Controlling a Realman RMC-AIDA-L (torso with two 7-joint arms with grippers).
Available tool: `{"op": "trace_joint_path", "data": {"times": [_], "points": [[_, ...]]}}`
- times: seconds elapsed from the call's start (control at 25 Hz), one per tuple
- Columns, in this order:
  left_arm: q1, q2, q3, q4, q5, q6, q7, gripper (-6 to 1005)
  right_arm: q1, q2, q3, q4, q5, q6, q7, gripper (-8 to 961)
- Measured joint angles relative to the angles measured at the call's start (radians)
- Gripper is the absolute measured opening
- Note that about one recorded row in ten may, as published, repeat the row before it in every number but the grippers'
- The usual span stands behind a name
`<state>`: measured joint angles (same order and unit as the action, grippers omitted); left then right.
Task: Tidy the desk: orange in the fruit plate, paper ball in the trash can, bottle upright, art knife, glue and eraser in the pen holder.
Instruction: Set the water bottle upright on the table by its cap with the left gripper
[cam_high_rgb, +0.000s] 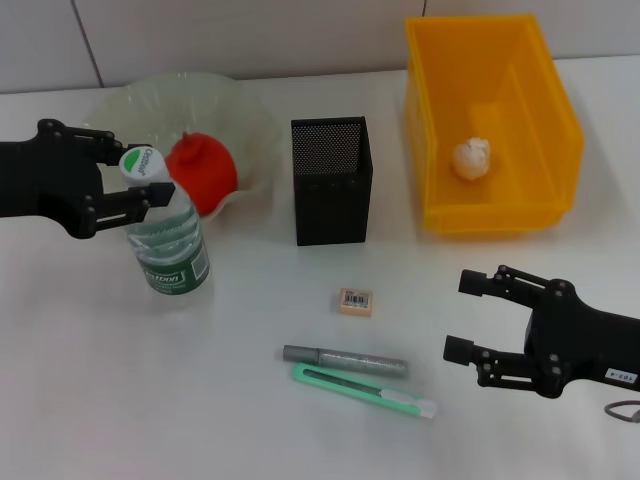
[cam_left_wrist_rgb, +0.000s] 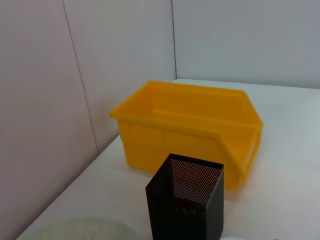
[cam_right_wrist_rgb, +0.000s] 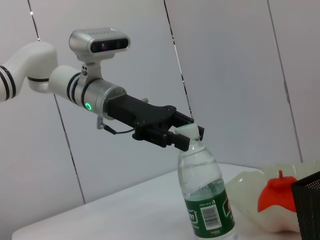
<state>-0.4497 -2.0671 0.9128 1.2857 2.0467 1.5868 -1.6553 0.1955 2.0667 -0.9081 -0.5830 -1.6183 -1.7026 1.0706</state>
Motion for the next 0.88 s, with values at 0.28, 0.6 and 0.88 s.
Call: {"op": "trace_joint_path", "data": {"times": [0.28,0.6,0.88], "points": [[-0.002,0.002,-0.001,-0.030,0.004,-0.031,0.000,543,-0.001,-0.002,0.002,0.000,-0.004,0.000,-0.002,837],[-0.003,0.003,0.015,-0.027,0.005,-0.026,-0.003,557,-0.001,-0.002,0.008,0.000,-0.013,0.000,-0.003,837],[-0.007,0.001,0.019,-0.032,0.005,-0.032,-0.007,570,-0.006,-0.002,0.008,0.000,-0.014,0.000,-0.003,836]]}}
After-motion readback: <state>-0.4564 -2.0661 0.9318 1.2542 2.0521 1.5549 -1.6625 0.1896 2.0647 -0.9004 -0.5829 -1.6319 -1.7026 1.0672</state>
